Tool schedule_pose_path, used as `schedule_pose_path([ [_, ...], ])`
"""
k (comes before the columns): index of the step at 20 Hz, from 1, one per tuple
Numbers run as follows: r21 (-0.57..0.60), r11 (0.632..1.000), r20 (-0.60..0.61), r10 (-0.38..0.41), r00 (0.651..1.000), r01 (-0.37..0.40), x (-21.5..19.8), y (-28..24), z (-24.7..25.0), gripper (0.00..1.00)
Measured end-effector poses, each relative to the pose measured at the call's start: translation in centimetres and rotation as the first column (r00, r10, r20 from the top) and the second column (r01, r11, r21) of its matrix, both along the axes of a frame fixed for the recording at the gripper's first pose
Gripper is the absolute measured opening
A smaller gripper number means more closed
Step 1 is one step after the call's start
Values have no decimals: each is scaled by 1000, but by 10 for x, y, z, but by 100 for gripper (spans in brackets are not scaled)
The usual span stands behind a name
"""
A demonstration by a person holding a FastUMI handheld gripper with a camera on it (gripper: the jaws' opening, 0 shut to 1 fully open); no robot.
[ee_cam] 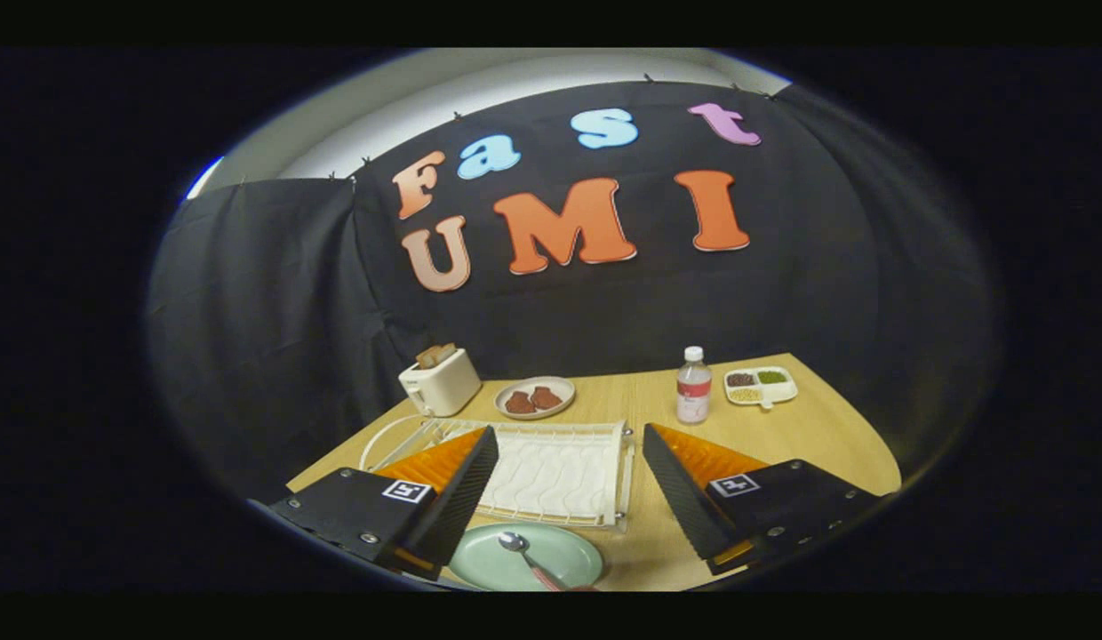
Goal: Take the plate from the dish rack, then take the spoon from the basket and place it into the plate.
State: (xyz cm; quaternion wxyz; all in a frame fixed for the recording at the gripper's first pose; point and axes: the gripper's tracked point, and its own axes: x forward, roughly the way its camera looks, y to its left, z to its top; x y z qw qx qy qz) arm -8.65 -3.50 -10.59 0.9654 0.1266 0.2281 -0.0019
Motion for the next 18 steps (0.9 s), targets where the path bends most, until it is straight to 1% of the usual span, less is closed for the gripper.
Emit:
schedule_pose_path([
  [5, -56, 998, 117, -34, 993, 41, 19, -20, 51, 98],
  [8, -89, 994, 169, -46, 985, 62, 26, -28, 71, 98],
  [12, -119, 986, 213, -91, 973, 118, 31, -39, 89, 98],
  [14, -127, 983, 244, -96, 965, 130, 33, -40, 97, 98],
  [18, -148, 979, 240, -100, 966, 138, 30, -40, 97, 98],
])
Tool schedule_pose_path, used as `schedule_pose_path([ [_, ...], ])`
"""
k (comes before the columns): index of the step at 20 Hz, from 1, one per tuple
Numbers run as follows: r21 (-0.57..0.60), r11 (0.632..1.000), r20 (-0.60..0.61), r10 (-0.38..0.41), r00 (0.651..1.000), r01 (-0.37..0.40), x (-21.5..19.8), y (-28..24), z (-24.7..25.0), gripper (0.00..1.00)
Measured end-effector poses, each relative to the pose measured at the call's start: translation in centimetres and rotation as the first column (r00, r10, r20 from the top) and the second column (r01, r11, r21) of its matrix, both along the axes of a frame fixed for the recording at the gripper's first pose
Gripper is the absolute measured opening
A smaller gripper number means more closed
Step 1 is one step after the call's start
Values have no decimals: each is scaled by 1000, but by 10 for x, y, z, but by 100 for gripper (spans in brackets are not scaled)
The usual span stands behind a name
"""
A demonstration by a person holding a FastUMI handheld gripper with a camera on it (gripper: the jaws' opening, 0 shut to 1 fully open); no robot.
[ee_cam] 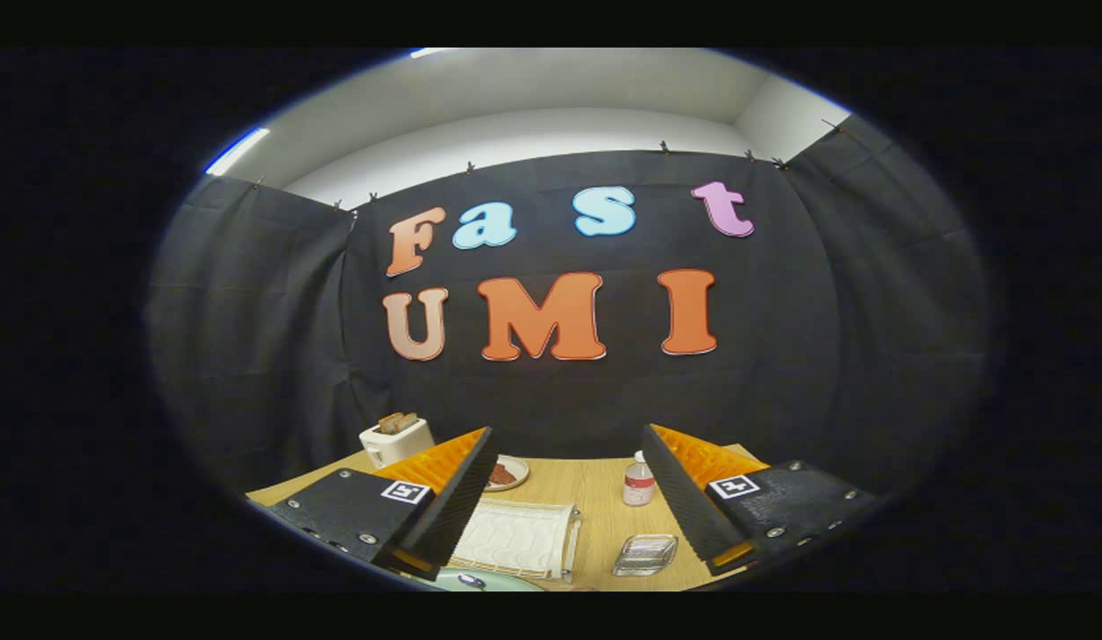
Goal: Take the plate from the dish rack, then take the spoon from the basket and place it into the plate.
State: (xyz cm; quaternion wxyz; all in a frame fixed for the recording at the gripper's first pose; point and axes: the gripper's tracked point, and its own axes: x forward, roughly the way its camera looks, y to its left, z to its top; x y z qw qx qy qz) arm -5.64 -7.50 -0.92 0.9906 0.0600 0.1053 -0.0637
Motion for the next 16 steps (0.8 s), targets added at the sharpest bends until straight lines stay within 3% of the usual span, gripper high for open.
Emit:
schedule_pose_path([
  [8, -19, 1000, 29, -12, 1000, 12, 9, 5, 9, 98],
  [16, -112, 993, 142, -22, 990, 38, 18, 8, 37, 98],
])
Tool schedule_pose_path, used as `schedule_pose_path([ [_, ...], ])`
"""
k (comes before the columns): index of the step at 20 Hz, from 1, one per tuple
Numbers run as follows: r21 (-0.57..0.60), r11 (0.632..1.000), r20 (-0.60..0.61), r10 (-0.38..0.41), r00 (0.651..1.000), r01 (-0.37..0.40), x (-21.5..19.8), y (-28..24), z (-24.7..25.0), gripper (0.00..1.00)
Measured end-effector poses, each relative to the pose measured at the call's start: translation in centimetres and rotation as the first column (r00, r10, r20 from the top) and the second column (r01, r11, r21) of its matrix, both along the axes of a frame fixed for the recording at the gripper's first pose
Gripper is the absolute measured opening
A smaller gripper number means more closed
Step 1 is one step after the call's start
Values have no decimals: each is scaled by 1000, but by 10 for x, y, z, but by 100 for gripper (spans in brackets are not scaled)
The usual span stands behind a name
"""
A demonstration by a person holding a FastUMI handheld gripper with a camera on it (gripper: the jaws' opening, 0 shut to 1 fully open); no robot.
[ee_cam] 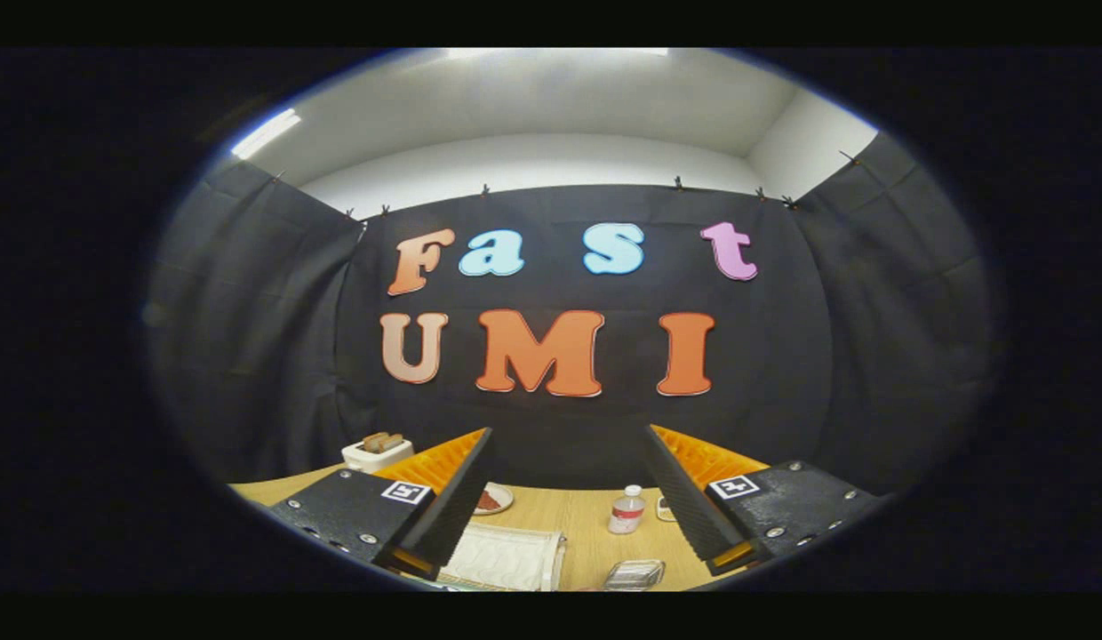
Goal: Take the plate from the dish rack, then take the spoon from the basket and place it into the plate.
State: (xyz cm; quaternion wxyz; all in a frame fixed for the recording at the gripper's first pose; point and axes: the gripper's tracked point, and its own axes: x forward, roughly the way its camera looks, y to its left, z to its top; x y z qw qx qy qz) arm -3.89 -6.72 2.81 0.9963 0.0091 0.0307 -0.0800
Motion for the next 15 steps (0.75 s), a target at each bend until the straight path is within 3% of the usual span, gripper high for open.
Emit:
schedule_pose_path([
  [15, -26, 1000, 45, 2, 999, -1, -4, -1, 6, 99],
])
